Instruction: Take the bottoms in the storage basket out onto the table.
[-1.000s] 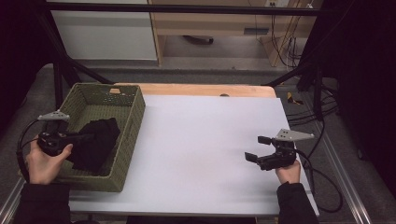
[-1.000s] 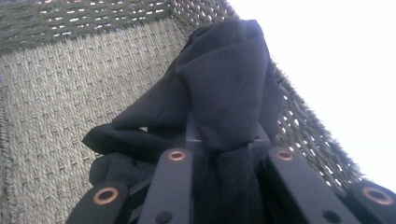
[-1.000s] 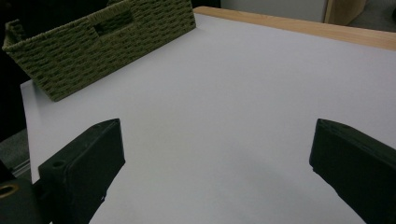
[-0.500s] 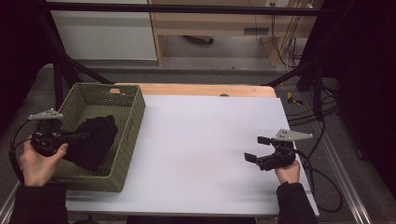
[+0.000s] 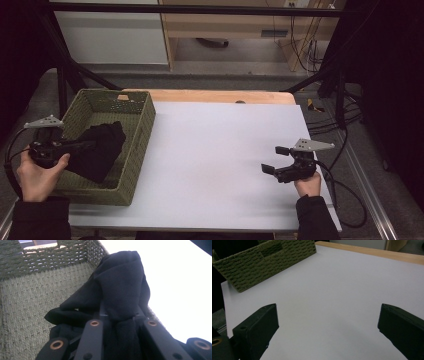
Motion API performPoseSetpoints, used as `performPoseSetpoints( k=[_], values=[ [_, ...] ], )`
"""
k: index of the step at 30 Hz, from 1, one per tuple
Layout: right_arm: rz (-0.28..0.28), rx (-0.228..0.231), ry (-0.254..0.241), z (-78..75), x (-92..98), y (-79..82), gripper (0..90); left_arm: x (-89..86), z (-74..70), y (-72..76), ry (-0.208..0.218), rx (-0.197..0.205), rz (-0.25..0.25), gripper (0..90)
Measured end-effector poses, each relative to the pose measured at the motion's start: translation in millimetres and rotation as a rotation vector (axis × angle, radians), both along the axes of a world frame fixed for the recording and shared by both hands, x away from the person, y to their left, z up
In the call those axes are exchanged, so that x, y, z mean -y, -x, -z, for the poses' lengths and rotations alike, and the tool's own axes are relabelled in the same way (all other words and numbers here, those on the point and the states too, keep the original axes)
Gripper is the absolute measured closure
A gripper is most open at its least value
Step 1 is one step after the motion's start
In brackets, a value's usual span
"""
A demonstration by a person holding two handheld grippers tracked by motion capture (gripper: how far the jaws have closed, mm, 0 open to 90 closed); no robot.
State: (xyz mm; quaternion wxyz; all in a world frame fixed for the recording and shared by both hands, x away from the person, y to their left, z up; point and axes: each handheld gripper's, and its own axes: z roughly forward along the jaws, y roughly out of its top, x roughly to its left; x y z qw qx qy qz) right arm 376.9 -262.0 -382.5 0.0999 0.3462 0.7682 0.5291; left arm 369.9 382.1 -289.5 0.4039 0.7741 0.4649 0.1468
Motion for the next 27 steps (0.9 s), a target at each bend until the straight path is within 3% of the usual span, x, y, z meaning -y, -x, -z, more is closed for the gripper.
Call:
performPoseSetpoints(
  k=[15, 27],
  values=[
    [-0.005, -0.001, 0.000, 0.6, -0.8, 0.1, 3.8, 2.8, -10.3, 7.2, 0.007, 0.023, -0.002, 78.0],
    [-0.003, -0.003, -0.001, 1.0, -1.2, 0.0, 3.8, 11.7, -22.1, 8.2, 0.006, 0.049, 0.024, 78.0]
  ],
)
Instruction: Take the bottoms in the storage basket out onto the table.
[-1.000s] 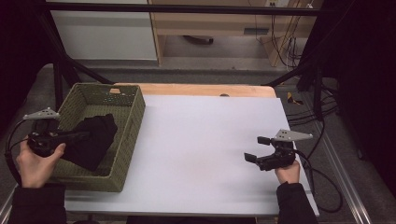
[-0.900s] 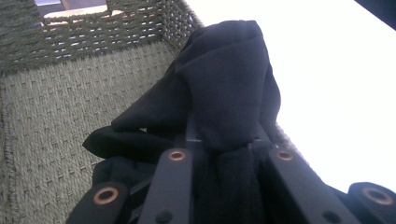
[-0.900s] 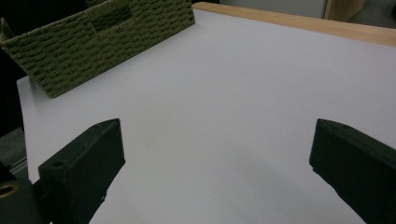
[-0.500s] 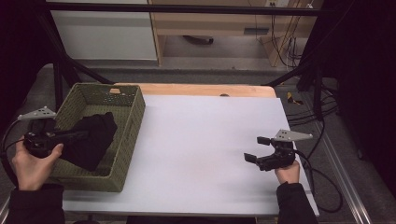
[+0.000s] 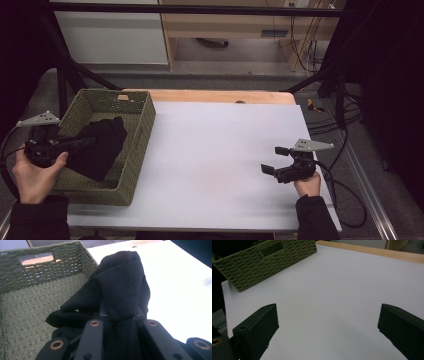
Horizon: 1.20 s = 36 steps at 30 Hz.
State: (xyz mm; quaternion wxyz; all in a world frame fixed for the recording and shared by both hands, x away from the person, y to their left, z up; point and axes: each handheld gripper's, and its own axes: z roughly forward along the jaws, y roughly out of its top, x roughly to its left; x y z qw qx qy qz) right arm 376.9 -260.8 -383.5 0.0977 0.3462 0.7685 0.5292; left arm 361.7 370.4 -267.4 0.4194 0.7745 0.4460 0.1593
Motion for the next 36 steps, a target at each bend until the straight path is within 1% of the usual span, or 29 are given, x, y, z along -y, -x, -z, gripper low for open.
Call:
performPoseSetpoints(
  k=[4, 8, 12, 18, 21, 27, 28, 30, 31, 36],
  values=[
    [0.001, 0.000, -0.001, -0.2, 0.3, 0.0, 3.8, 1.5, -5.4, -0.2, 0.007, 0.013, 0.005, 78.0],
    [0.000, 0.002, 0.000, -0.5, 0.8, 0.0, 3.8, 2.7, -9.8, 0.2, 0.003, 0.022, 0.021, 78.0],
    [0.001, 0.001, -0.001, -0.4, 0.5, 0.0, 3.8, 4.0, -13.3, -0.3, 0.006, 0.026, 0.029, 78.0],
    [0.002, -0.002, 0.002, 0.1, 0.0, -0.4, 3.8, 7.5, -19.9, -1.2, -0.002, 0.030, 0.041, 77.9],
    [-0.003, 0.001, 0.001, -0.1, 0.3, -0.2, 3.8, 9.1, -23.4, -1.0, 0.005, 0.033, 0.047, 78.0],
    [0.000, -0.001, 0.001, 0.1, 0.0, -0.3, 3.8, 11.9, -29.7, -0.7, 0.000, 0.041, 0.056, 78.0],
    [0.000, -0.001, 0.002, 0.1, -0.1, -0.3, 3.8, 12.0, -30.7, -0.8, -0.004, 0.048, 0.056, 78.0],
    [0.000, 0.000, 0.002, 0.1, 0.0, -0.4, 3.8, 13.1, -32.1, -0.6, -0.009, 0.047, 0.059, 78.0],
    [0.001, -0.001, 0.002, 0.1, -0.1, -0.3, 3.8, 14.2, -32.6, -0.3, -0.003, 0.040, 0.061, 78.0],
    [0.000, -0.003, 0.005, 0.6, -0.5, -0.4, 3.8, 16.3, -37.1, 0.3, -0.006, 0.044, 0.070, 78.0]
  ],
)
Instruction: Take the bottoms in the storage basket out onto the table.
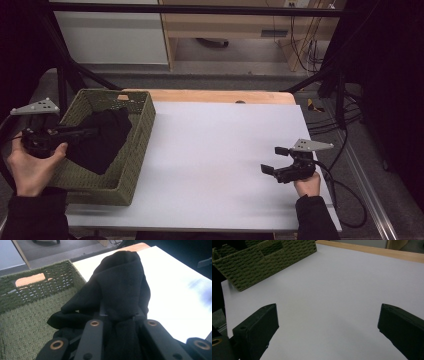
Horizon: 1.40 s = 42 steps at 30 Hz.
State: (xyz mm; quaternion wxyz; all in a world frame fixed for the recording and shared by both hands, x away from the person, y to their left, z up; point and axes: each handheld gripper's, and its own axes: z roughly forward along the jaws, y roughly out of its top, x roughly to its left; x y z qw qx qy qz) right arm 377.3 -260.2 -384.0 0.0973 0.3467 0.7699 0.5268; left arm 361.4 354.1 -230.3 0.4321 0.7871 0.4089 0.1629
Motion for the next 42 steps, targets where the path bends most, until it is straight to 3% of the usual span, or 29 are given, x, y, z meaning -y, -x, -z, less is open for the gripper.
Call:
performPoseSetpoints(
  k=[42],
  values=[
    [-0.003, -0.002, 0.003, 0.4, -0.3, -0.3, 3.8, 33.7, -31.5, -2.0, -0.007, 0.036, 0.083, 78.0]
  ],
)
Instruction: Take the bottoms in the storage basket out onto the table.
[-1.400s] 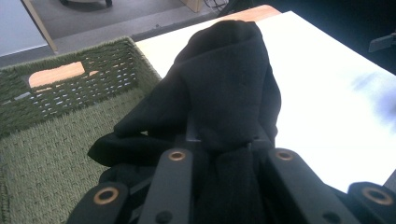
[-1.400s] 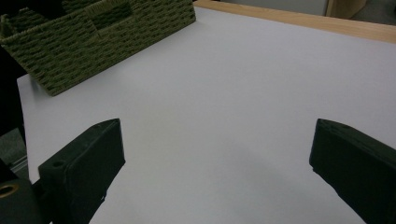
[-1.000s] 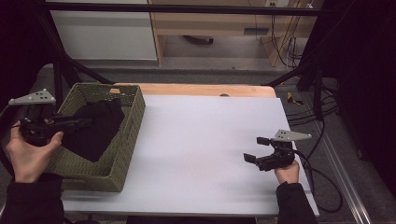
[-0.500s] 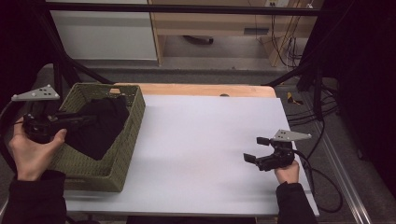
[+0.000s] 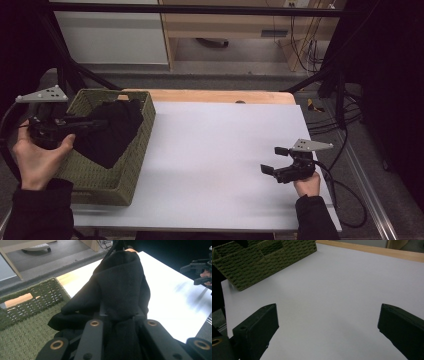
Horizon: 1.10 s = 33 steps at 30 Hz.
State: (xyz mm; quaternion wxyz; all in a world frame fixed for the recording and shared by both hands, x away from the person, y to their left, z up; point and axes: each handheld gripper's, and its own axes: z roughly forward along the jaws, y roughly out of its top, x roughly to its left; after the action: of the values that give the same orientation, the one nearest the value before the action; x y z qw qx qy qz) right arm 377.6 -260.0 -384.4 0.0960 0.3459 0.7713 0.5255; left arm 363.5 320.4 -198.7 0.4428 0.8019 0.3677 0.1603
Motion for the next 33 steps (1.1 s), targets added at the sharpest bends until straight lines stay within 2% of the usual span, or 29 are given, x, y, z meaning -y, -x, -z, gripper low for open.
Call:
performPoseSetpoints(
  k=[16, 33],
  values=[
    [0.002, 0.001, -0.002, -0.1, 0.6, 0.2, 3.8, 22.8, -9.3, -3.2, 0.003, 0.018, 0.048, 78.0],
    [0.001, -0.001, -0.005, -0.4, 0.7, 0.4, 3.8, 43.1, -15.7, -2.9, -0.018, 0.030, 0.089, 78.0]
  ],
)
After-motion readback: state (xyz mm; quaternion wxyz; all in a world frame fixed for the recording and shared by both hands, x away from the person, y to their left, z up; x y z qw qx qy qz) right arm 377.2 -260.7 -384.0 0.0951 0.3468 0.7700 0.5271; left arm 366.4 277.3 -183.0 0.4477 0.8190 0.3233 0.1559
